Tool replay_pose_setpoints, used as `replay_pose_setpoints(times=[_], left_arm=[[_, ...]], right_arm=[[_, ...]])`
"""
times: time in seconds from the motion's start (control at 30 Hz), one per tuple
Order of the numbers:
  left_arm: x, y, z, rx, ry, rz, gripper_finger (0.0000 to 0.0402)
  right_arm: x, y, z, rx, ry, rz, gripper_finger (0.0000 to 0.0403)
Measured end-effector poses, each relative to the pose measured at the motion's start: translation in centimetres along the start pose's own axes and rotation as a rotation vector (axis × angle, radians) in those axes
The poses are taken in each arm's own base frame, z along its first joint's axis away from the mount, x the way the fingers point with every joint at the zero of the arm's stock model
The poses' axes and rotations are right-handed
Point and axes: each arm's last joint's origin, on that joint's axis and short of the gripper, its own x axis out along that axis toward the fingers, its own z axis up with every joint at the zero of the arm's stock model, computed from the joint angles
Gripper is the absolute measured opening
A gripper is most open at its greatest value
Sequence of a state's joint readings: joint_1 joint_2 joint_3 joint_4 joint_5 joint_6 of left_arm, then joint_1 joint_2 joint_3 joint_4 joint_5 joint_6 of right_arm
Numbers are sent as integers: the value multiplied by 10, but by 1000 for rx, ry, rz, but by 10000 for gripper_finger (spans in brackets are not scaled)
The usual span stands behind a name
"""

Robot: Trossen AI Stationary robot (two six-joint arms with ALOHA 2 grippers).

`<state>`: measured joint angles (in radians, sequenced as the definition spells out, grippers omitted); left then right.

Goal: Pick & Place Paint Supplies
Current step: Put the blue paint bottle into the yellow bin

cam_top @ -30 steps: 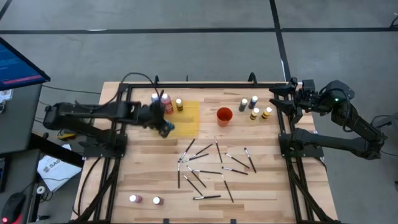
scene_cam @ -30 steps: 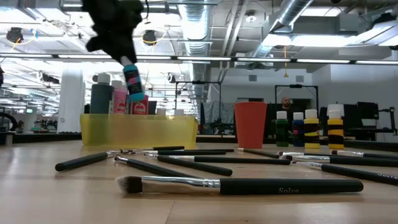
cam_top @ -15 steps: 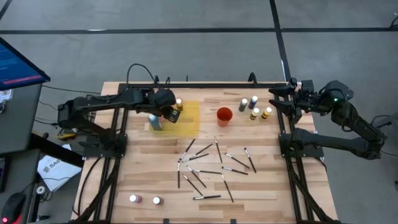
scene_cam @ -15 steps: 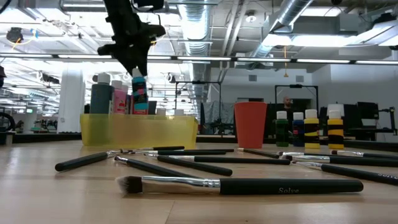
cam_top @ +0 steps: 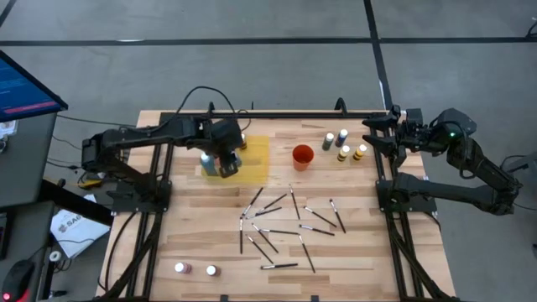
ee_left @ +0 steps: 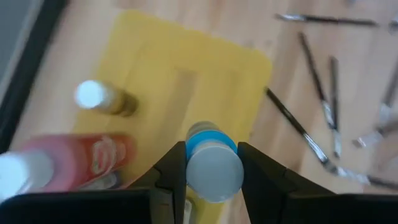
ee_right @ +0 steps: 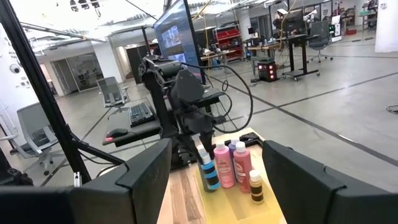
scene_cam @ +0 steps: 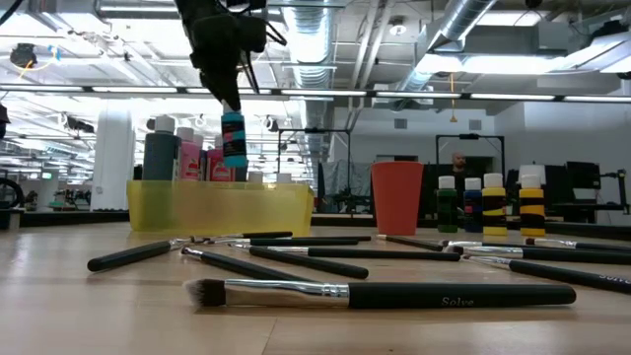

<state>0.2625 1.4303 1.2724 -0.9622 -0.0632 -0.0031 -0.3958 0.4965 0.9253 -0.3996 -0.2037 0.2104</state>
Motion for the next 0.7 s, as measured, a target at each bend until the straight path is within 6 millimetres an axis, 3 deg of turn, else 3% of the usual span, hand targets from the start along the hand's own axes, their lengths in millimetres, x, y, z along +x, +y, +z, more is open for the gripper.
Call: replay_pose_setpoints(times=[0.2, 0.57, 0.7], left_arm=[[1, 11, 0, 185, -1, -17, 102], [1, 11, -2, 607, -5, -78, 102], [9, 13, 0, 681, 15, -84, 102]], right_arm=[[0, 0, 0, 0, 0, 0, 248], [0, 0, -1, 3, 14, -3, 248], [0, 0, -2, 3, 17, -4, 248]])
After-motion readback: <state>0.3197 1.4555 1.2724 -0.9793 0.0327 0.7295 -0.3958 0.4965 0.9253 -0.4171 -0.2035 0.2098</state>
